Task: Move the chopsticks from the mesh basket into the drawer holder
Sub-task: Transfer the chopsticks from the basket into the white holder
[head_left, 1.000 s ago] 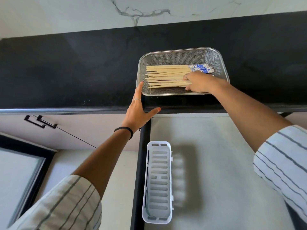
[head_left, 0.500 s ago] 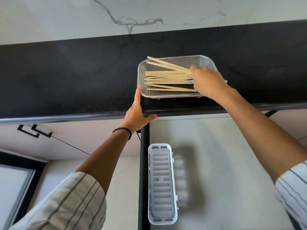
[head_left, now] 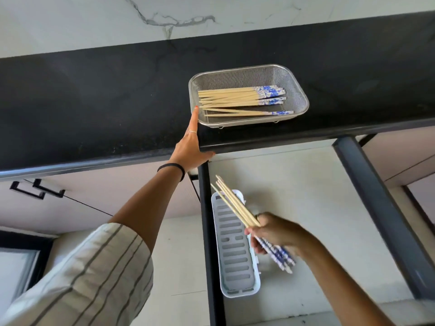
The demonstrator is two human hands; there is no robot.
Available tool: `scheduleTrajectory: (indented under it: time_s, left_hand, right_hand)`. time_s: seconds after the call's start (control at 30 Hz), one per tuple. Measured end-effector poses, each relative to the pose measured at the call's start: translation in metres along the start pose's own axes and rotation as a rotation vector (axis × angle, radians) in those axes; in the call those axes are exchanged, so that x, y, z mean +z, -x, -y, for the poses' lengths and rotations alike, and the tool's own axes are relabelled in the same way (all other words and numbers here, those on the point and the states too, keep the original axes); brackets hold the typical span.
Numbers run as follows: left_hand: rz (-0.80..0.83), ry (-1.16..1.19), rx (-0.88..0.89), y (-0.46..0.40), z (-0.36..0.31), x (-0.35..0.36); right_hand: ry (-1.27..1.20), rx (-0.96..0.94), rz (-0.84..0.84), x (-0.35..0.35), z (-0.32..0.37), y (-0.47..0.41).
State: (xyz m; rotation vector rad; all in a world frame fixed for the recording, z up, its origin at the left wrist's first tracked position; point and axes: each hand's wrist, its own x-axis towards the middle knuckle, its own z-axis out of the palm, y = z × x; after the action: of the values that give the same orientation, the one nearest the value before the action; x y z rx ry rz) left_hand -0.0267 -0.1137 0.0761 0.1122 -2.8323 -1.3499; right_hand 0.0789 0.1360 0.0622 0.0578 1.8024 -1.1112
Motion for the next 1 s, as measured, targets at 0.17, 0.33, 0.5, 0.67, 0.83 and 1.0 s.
scheduleTrajectory:
  time_s: [0.17, 0.33, 0.5, 0.67, 0.83, 1.0]
  left_hand:
    - [-0.050, -0.023, 0.044, 0.002, 0.005, 0.004]
    - [-0.029, -0.045, 0.050, 0.002, 0.007, 0.005]
    - [-0.022, -0.044, 0.050, 0.002, 0.008, 0.005]
    - [-0.017, -0.056, 0.055, 0.002, 0.009, 0.006]
    - [-0.020, -0.057, 0.066, 0.002, 0.011, 0.006]
    - [-0.023, -0.072, 0.078, 0.001, 0.013, 0.006]
  right_hand:
    - [-0.087, 0.255, -0.091, 0.048, -0.028, -0.036]
    - [-0.142, 0.323, -0.230, 0.071, -0.039, -0.065]
    - [0.071, 0.213, -0.400, 0.083, -0.045, -0.082]
    - [0.091, 0.153, -0.463, 0.092, -0.053, -0.082]
    - [0.156, 0.056, -0.556, 0.099, -0.060, -0.080]
    - [0.254, 0.085, -0.585, 0.106, -0.064, -0.080]
